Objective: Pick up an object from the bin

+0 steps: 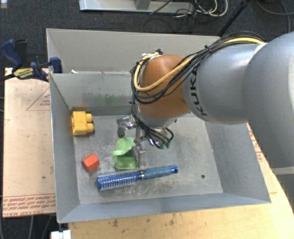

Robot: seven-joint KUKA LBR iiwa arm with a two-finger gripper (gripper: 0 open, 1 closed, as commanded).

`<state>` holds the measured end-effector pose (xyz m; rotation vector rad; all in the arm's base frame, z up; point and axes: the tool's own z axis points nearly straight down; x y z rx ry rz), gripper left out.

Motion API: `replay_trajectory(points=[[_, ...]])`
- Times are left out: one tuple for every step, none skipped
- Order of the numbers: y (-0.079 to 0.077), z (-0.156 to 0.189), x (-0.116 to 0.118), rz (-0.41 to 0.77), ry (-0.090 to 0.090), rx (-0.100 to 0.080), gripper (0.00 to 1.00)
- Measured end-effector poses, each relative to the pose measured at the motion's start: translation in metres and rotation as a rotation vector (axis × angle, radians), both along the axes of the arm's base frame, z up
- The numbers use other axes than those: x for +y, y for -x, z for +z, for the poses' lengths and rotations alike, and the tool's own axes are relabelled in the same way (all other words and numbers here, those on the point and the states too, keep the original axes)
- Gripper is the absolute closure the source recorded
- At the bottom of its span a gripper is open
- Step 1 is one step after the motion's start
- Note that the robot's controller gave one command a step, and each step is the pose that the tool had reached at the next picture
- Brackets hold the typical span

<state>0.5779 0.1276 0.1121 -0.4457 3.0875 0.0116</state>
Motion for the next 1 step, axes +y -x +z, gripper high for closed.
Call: replay_trajectory(points=[[0.0081, -0.0126, -0.0034, 0.003, 0.008, 0.014, 0.0]])
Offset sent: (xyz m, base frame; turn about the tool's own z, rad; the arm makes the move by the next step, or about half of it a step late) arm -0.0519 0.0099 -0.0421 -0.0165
